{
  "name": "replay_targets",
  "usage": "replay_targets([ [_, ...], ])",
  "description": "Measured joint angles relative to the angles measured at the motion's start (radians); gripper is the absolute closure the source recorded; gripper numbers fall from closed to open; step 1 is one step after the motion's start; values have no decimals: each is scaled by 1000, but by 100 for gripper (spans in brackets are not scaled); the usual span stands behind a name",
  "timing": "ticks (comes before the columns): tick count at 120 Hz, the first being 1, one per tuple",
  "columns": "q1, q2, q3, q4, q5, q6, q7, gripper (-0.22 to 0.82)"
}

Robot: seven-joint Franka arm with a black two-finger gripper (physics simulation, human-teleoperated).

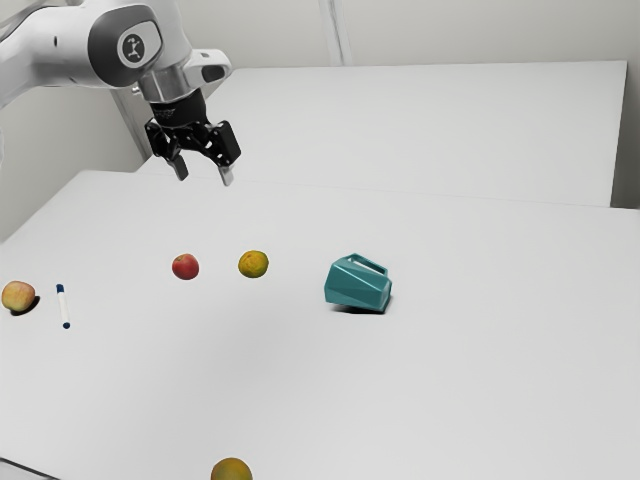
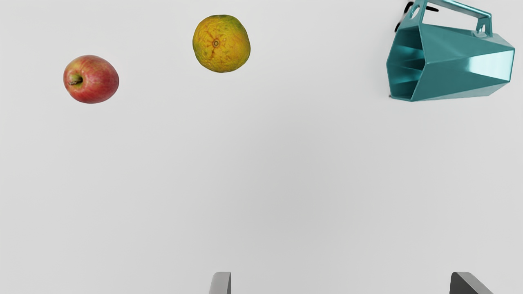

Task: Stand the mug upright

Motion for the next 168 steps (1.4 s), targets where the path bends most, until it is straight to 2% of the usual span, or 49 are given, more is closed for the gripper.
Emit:
replay_targets([
  [21,-1,17,0,4,-3,14,0,2],
  [49,5,109,-1,64,-12,30,1,2],
  [88,43,216,9,51,-155,161,56,2],
  [117,44,260,10,-28,-311,276,124,2],
  [168,46,320,10,-192,-714,456,326,2],
])
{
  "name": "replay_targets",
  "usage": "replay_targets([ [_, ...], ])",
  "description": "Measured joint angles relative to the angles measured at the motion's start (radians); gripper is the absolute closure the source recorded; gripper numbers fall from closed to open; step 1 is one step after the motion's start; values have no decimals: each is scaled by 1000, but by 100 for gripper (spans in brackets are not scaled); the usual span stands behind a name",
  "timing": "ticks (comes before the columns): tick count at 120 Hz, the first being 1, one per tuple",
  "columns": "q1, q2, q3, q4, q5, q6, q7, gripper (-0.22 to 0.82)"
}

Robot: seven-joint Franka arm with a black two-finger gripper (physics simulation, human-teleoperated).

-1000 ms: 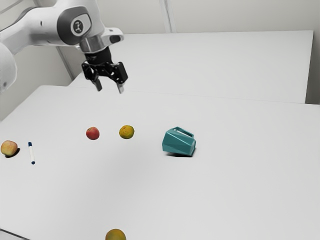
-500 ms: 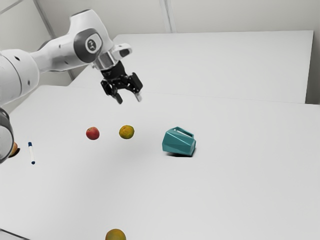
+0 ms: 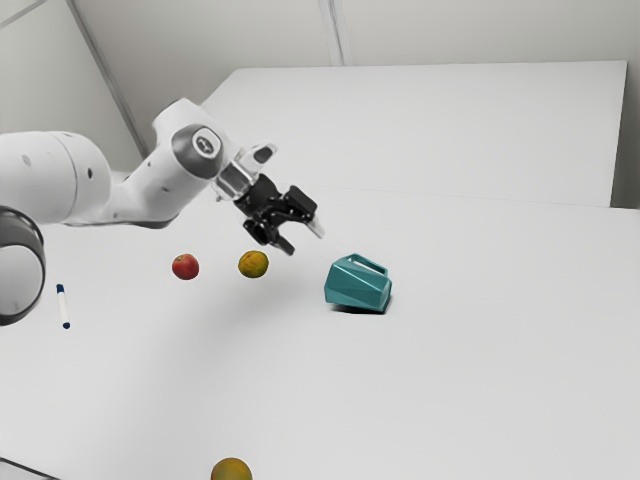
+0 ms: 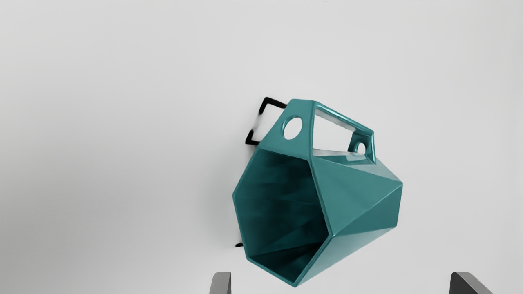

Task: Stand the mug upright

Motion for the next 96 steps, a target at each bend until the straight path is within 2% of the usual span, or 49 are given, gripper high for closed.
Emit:
replay_targets([
  [45,0,77,-1,-50,-277,65,225,2],
  [96,-15,121,-8,-109,-558,73,506,2],
])
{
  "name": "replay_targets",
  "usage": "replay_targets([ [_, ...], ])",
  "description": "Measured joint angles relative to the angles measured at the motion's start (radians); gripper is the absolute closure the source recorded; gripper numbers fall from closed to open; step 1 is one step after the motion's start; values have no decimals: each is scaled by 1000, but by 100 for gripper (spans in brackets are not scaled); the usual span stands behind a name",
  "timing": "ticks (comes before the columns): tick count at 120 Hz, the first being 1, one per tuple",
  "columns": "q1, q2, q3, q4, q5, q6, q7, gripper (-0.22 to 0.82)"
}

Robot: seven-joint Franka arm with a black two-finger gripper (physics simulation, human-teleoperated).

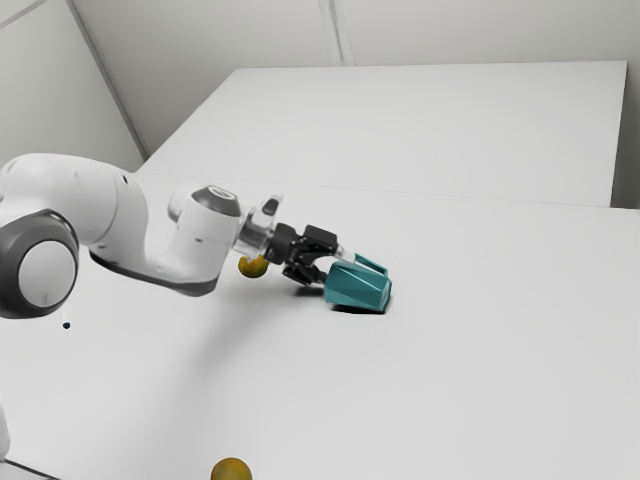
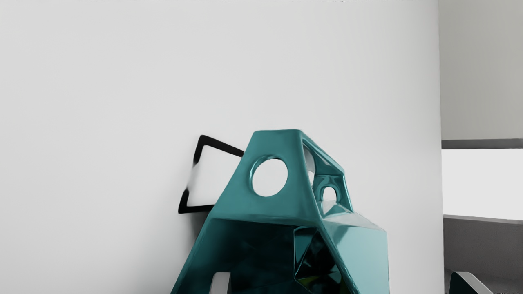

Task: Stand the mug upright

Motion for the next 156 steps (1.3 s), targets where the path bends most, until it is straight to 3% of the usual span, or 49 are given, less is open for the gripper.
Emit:
replay_targets([
  [29,-6,11,-4,-7,-97,-19,144,5],
  [59,-11,11,-6,-7,-118,-31,245,47],
  [74,-12,9,-6,-7,-121,-32,282,61],
  [109,-15,-22,-12,-25,-121,-26,340,74],
  [156,-16,-166,-18,-101,-114,-15,380,77],
])
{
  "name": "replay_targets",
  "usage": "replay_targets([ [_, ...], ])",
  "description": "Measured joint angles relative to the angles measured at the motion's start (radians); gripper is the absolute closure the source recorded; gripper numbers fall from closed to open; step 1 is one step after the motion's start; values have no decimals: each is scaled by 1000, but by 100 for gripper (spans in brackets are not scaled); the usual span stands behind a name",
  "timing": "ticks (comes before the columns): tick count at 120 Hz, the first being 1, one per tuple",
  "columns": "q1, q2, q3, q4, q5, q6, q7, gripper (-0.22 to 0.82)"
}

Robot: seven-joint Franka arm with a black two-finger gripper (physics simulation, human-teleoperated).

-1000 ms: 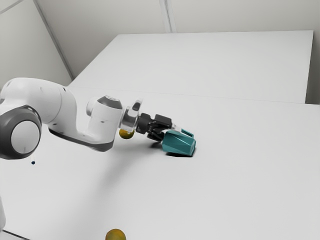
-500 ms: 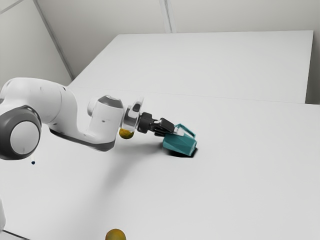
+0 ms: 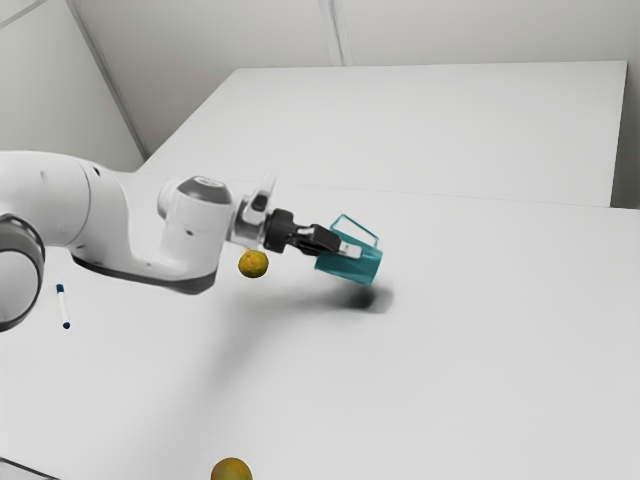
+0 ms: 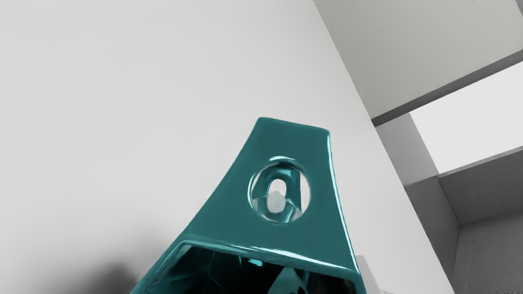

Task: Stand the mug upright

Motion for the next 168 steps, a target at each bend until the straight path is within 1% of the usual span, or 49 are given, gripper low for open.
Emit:
replay_targets([
  [9,-2,-33,1,-15,15,1,2,77],
  [17,-2,-75,1,-18,91,3,-10,77],
  [32,-1,-137,3,-15,313,6,-70,77],
  [52,0,-178,1,-14,654,0,-196,78],
  [67,2,-212,0,-14,875,-32,-307,78],
  [77,3,-231,-1,-18,985,-59,-380,78],
  [89,12,-258,-9,-31,1079,-81,-463,78],
  [93,0,-270,2,-41,1106,-86,-490,78],
  [101,-3,-288,5,-66,1157,-93,-543,78],
  [114,-10,-317,3,-111,1230,-93,-626,78],
  [129,-32,-336,2,-133,1313,-91,-720,78],
  [147,-30,-353,1,-199,1377,-26,-815,78],
  [168,-28,-354,1,-245,1427,71,-906,78],
])
